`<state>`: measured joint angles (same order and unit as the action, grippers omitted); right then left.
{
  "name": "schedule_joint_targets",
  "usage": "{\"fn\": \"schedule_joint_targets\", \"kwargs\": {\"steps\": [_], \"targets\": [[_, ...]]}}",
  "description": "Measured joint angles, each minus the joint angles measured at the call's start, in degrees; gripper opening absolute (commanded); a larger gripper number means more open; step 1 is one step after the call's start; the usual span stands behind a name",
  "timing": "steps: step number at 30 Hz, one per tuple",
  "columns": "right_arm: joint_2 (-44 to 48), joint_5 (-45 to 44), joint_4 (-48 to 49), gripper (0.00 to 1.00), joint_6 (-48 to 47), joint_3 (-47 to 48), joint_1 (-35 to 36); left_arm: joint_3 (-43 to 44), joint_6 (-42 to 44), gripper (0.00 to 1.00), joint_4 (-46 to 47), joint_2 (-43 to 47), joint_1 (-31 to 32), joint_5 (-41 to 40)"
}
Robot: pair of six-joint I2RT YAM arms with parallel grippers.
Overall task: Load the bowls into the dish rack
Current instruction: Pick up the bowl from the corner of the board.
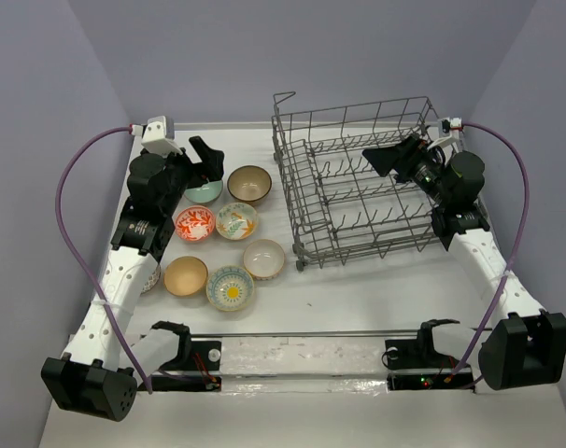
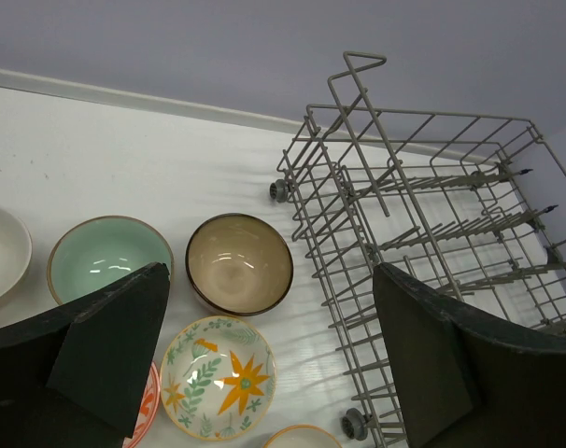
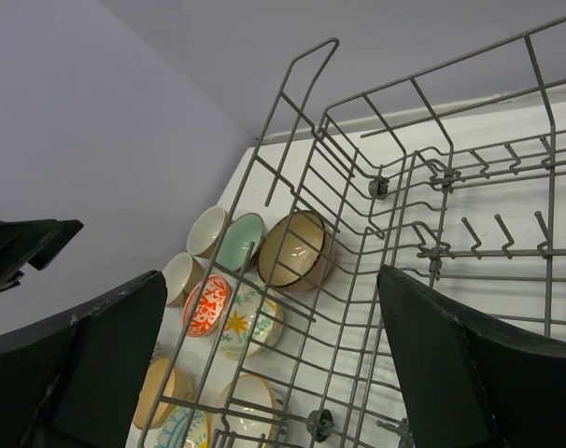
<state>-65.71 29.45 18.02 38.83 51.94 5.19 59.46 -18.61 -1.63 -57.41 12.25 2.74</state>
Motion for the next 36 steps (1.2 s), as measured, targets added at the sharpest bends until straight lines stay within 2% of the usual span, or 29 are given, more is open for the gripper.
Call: {"fn": "schedule_joint_targets", "kwargs": {"steps": [22, 36], "targets": [[-1.2, 0.5, 0.4, 1.0, 0.6, 0.0, 0.0, 0.0, -0.2, 0.99, 0.0, -0.7, 0.0, -0.3], [-3.5, -0.6, -1.7, 1.0, 1.5, 1.4, 0.0, 3.3, -3.6, 0.97, -9.1, -8.8, -2.1, -15.3]]}}
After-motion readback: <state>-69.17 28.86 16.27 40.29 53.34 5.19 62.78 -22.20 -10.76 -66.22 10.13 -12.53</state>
